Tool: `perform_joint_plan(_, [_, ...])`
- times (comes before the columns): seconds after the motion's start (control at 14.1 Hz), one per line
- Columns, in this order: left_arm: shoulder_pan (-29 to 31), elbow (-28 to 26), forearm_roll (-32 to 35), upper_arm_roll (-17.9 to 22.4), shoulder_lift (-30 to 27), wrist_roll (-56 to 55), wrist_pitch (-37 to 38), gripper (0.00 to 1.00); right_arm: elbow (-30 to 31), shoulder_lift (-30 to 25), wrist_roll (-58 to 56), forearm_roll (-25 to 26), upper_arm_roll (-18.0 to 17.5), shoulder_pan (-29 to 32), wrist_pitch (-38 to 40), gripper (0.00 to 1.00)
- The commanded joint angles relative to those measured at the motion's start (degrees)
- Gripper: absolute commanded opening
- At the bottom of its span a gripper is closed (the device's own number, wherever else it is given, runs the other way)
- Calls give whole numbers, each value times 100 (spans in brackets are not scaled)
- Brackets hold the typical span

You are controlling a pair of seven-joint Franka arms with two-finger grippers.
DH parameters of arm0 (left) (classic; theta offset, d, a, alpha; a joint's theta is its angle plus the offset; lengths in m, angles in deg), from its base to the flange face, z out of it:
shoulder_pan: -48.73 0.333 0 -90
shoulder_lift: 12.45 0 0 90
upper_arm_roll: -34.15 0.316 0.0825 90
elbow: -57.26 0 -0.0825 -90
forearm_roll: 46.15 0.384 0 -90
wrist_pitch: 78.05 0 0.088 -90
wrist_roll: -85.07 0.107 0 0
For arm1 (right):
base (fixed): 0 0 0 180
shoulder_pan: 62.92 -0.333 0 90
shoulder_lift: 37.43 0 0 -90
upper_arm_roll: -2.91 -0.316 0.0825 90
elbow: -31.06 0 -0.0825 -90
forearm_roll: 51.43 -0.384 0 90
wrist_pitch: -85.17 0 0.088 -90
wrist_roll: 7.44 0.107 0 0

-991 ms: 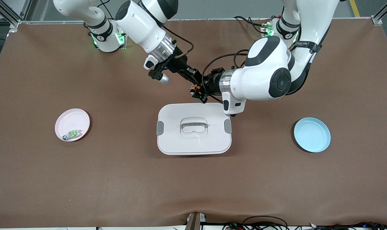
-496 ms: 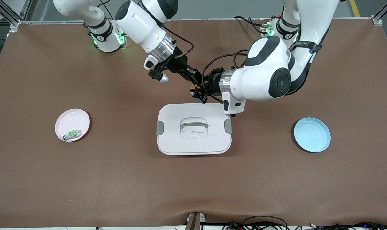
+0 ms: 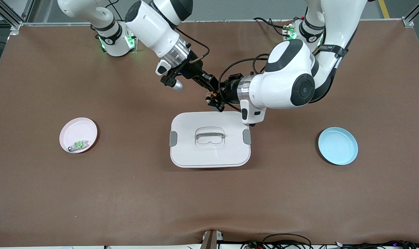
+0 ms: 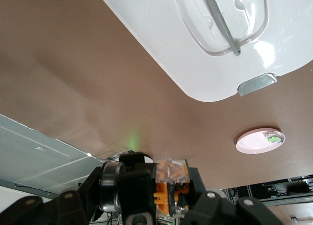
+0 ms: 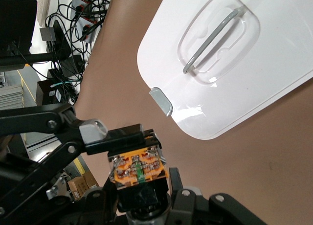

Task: Transfer orange switch to right arm and place
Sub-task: 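Close the right gripper on the orange switch held by the left gripper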

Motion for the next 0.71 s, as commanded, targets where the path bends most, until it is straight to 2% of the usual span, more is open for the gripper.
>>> perform_joint_plan(0.0, [-125,115,-79,0,57,-115,19,0,-123,68,19,-83,6,21,-3,1])
perform_joint_plan(0.14, [-152,115,-79,0,57,-115,19,0,-123,68,19,-83,6,21,-3,1])
perform_joint_plan(0.21, [-152,115,-79,0,57,-106,19,12,-123,68,19,-83,6,21,-3,1])
perform_joint_plan(0.28, [-152,115,-79,0,57,-106,19,68,-123,60,11,-83,14,21,-3,1])
perform_joint_plan(0.35, [-152,115,-79,0,48,-106,19,100,-123,68,11,-83,14,21,-3,1])
perform_joint_plan(0.64, [-125,123,-71,9,4,-106,19,100,-123,51,11,-83,14,21,23,1])
